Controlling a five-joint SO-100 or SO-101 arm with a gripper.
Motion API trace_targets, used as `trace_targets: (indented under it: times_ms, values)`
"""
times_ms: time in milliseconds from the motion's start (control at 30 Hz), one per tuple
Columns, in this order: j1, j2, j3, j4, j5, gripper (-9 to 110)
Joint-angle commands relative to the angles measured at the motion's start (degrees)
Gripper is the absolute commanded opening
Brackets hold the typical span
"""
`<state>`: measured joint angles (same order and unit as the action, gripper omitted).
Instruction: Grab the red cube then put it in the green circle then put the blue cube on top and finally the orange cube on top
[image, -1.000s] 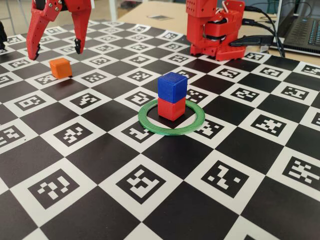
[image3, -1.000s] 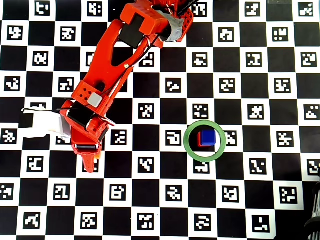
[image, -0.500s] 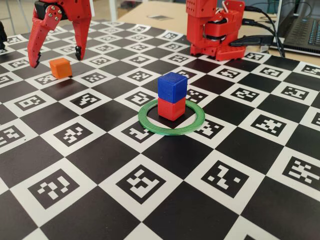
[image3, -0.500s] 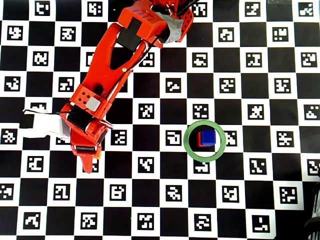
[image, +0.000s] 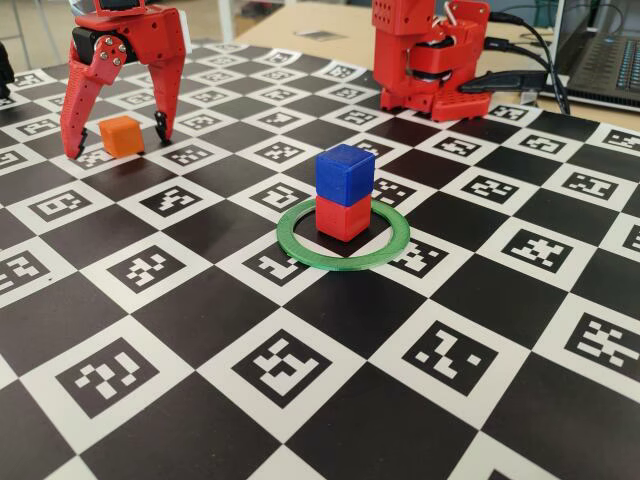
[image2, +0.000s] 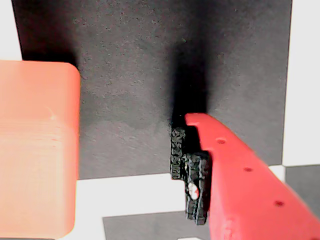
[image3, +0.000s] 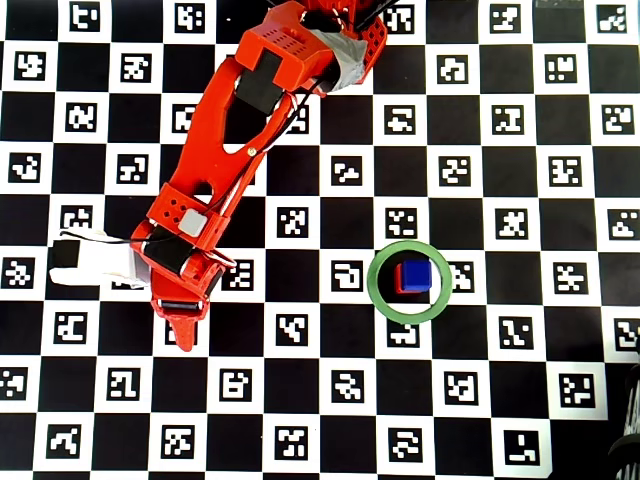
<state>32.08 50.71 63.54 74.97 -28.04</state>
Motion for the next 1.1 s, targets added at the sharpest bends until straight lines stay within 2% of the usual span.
trace_targets:
  times_ms: [0, 800, 1067]
  values:
    - [-0.70, 1.85, -3.78, -1.32, 0.62, 50]
    - [-0.70, 2.20, -6.50, -2.90, 10.11, 49]
    - [-1.49, 2.29, -6.50, -3.16, 10.55, 39]
